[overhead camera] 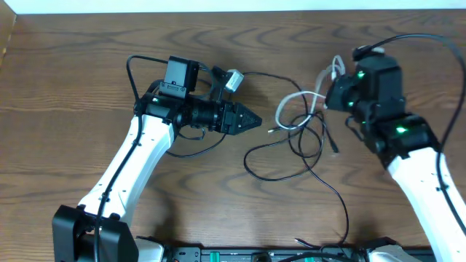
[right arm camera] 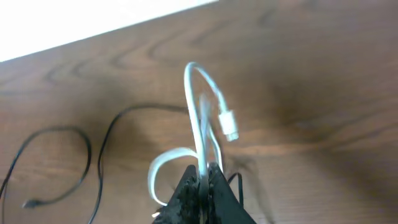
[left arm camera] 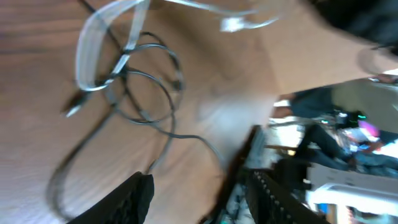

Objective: Untangle cables
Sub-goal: 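Pull the white cable up and rightward with the right gripper, then place the white cable at the right table edge and open the right gripper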

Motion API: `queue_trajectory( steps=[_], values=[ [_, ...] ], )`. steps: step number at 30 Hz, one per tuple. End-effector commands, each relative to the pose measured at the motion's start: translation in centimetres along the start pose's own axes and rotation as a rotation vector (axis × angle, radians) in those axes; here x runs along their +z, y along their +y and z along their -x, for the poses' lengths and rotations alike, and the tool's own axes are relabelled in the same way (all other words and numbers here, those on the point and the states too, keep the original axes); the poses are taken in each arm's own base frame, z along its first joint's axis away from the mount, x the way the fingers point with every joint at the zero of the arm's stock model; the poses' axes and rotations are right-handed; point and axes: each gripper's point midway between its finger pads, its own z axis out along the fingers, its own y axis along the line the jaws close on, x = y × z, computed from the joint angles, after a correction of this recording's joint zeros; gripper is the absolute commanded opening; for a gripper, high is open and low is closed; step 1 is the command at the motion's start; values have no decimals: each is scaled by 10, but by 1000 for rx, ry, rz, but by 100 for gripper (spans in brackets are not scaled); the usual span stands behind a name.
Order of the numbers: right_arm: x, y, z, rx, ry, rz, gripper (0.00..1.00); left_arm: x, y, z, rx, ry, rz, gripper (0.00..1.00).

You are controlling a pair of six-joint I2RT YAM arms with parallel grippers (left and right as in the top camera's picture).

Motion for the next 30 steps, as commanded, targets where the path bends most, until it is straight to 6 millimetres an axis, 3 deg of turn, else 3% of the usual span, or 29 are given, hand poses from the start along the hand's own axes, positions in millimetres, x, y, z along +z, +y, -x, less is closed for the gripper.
queue_trajectory(
  steps=[1, 5, 13, 17, 21, 24, 26, 30],
  values=[
    [-28, -5, 37, -19, -100, -32, 1, -5, 12, 1, 49, -17, 95, 52],
    [-48, -13, 62, 7, -167, -54, 1, -5, 15, 2, 48, -19, 113, 53],
    [-111, -78, 154, 78, -445, -237, 1, -6, 25, -1, 31, -10, 167, 52],
    [-111, -65, 154, 30, -406, -97, 1, -6, 25, -1, 31, -11, 166, 52],
    [-117, -110, 145, 206, -408, -289, 1, -6, 25, -1, 31, -10, 167, 53],
    [-126, -133, 147, 213, -441, -419, 1, -6, 25, -2, 30, -10, 167, 52],
    [-143, -160, 149, 218, -480, -578, 1, -6, 25, -2, 27, -8, 167, 53],
    [-145, -180, 139, 162, -415, -663, 1, -6, 25, -3, 25, -6, 167, 53]
  ],
)
